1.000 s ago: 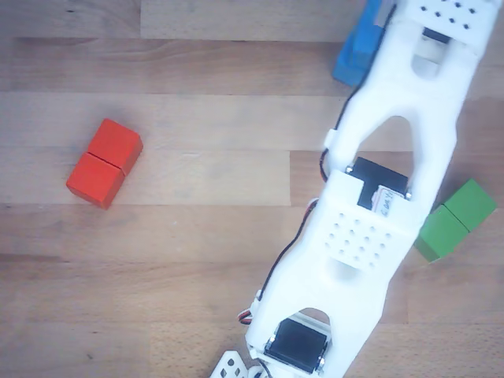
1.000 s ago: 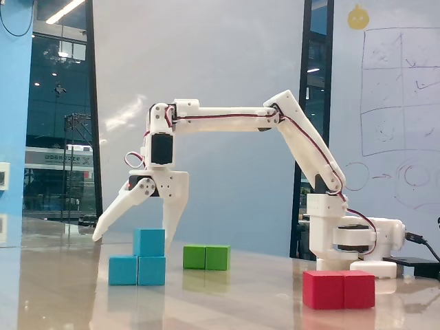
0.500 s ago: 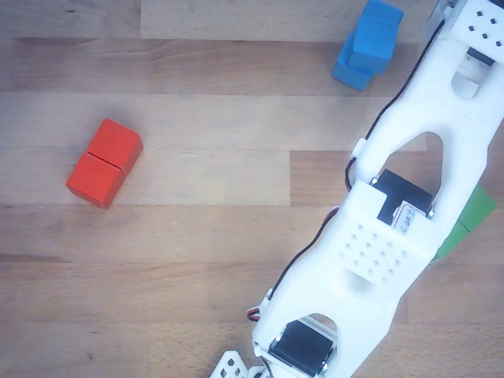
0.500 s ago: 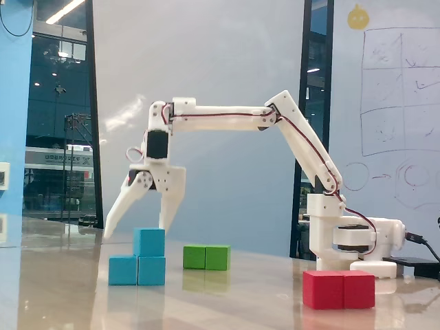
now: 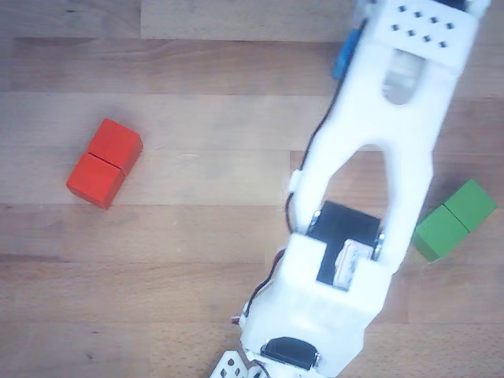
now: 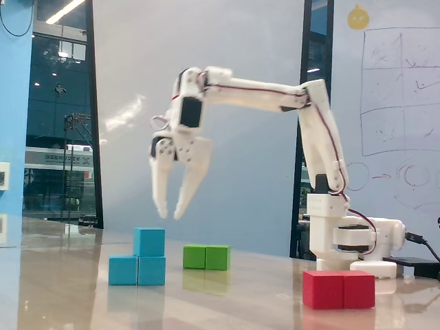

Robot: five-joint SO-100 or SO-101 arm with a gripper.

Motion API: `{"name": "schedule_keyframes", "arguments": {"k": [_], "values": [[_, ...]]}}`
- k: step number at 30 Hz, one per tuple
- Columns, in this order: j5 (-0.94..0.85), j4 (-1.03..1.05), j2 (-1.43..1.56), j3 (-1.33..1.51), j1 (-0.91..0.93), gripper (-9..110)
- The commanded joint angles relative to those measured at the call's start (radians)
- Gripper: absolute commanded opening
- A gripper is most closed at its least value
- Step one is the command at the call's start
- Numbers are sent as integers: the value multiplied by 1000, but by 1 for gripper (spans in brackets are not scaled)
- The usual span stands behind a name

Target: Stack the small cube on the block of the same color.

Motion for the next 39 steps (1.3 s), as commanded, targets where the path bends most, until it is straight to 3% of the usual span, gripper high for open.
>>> {"name": "schedule_keyframes", "arguments": {"k": [1,14,22,31,39], "values": [[63,-94,249,127,-57,5],[67,-419,910,933,-285,5],[66,-595,1338,1397,-313,5],[64,-612,1761,1717,-304,5],[64,-523,1934,1776,-302,5]]}}
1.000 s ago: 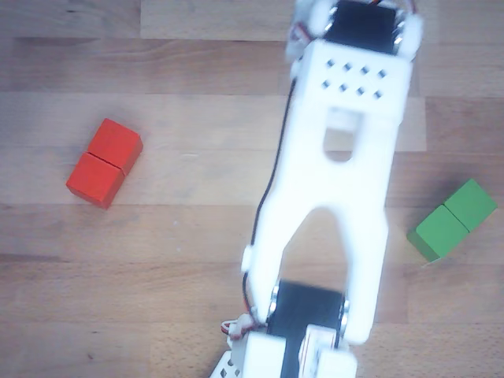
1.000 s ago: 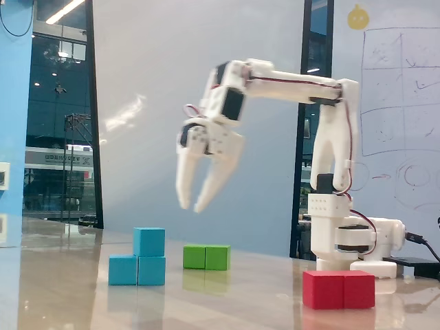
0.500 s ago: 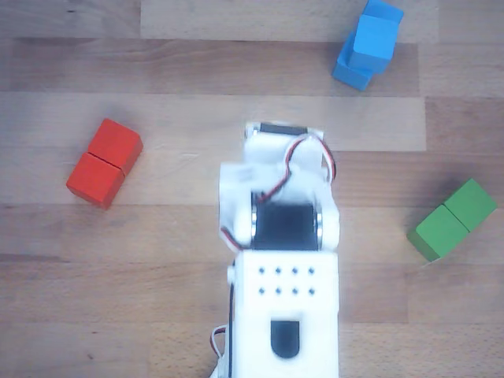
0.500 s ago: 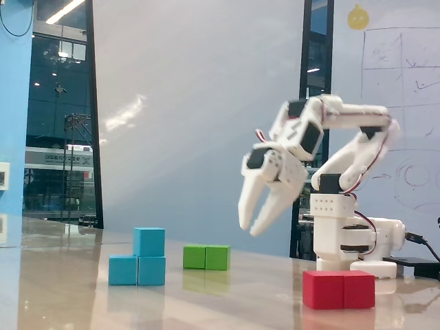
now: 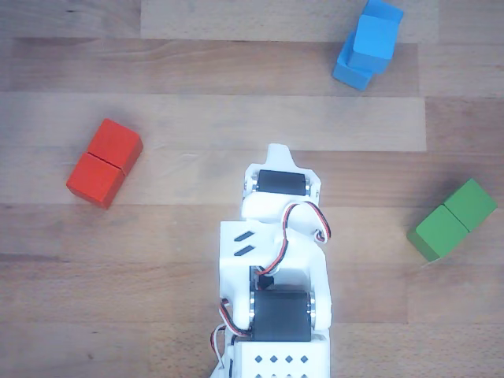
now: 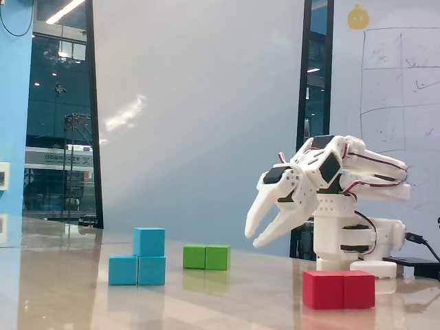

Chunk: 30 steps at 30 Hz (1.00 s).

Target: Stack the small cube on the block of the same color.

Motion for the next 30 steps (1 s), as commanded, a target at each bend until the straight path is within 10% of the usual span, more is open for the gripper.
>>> {"name": "schedule_keyframes", "arguments": {"k": [1,30], "values": [[-5,63,77,-3,3,5],[-135,229,199,-3,-11,5]]}}
